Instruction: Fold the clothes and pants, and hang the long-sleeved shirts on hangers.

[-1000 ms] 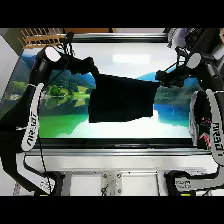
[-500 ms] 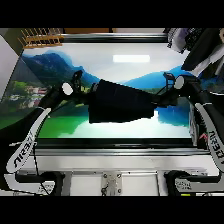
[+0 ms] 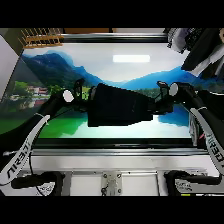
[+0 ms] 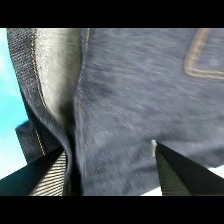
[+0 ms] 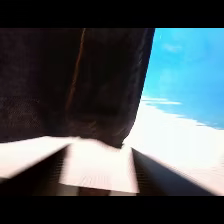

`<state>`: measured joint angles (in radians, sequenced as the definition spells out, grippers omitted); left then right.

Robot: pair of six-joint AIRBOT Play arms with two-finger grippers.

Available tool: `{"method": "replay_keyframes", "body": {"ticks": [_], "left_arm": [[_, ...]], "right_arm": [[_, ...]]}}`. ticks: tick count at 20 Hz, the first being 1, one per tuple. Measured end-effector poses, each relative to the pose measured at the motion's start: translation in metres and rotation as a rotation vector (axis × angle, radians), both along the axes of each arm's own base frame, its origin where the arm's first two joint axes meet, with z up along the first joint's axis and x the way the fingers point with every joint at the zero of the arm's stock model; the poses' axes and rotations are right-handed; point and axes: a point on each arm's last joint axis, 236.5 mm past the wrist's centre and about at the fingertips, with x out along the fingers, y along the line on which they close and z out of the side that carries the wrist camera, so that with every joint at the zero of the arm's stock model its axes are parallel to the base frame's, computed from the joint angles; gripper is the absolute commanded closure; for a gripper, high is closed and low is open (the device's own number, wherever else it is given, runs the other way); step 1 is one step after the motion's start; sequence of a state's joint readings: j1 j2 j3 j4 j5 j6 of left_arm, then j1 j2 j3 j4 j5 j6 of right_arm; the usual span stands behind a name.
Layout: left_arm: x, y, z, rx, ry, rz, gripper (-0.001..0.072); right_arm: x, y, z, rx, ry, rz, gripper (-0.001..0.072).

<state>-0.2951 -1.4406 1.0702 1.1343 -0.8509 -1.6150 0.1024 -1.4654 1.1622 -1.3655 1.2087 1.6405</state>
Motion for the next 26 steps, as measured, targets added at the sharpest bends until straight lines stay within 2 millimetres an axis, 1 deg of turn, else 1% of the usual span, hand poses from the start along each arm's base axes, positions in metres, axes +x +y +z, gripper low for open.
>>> {"method": "replay_keyframes", "body": {"ticks": [2, 3, 5, 6, 7, 8, 9, 12, 15, 18, 20, 22, 26], "left_arm": [[-0.006, 0.001, 0.024, -0.010, -0.035, -0.020, 0.0165], [-0.010, 0.002, 0.038, -0.017, -0.057, -0.029, 0.0165], [-0.016, 0.005, 0.066, -0.031, -0.101, -0.035, 0.0167], [-0.019, 0.006, 0.078, -0.037, -0.124, -0.040, 0.0265], [-0.022, 0.006, 0.088, -0.043, -0.143, -0.045, 0.0494], [-0.025, 0.004, 0.097, -0.049, -0.160, -0.053, 0.0676], [-0.028, 0.002, 0.104, -0.054, -0.176, -0.061, 0.0698], [-0.035, -0.016, 0.115, -0.070, -0.215, -0.102, 0.0699], [-0.039, -0.038, 0.116, -0.086, -0.238, -0.139, 0.0698], [-0.043, -0.055, 0.109, -0.090, -0.236, -0.171, 0.0699], [-0.045, -0.061, 0.106, -0.094, -0.226, -0.174, 0.0698], [-0.047, -0.064, 0.104, -0.099, -0.219, -0.172, 0.0698], [-0.047, -0.067, 0.103, -0.105, -0.212, -0.167, 0.0699]], "right_arm": [[0.001, -0.001, 0.015, 0.008, -0.032, 0.033, 0.0130], [0.003, -0.005, 0.026, 0.010, -0.065, 0.039, 0.0116], [0.007, -0.021, 0.049, 0.013, -0.126, 0.022, 0.0116], [0.009, -0.034, 0.058, 0.012, -0.149, -0.004, 0.0115], [0.010, -0.046, 0.062, 0.023, -0.162, -0.037, 0.0116], [0.010, -0.057, 0.063, 0.046, -0.165, -0.071, 0.0110], [0.009, -0.064, 0.060, 0.088, -0.163, -0.106, 0.0004], [0.014, -0.079, 0.039, 0.242, -0.155, -0.208, 0.0005], [0.029, -0.084, 0.010, 0.373, -0.154, -0.275, 0.0005], [0.044, -0.071, -0.015, 0.505, -0.152, -0.304, 0.0006], [0.049, -0.060, -0.029, 0.562, -0.143, -0.303, 0.0006], [0.052, -0.046, -0.037, 0.606, -0.132, -0.295, 0.0006], [0.052, -0.014, -0.042, 0.649, -0.111, -0.245, 0.0008]]}}
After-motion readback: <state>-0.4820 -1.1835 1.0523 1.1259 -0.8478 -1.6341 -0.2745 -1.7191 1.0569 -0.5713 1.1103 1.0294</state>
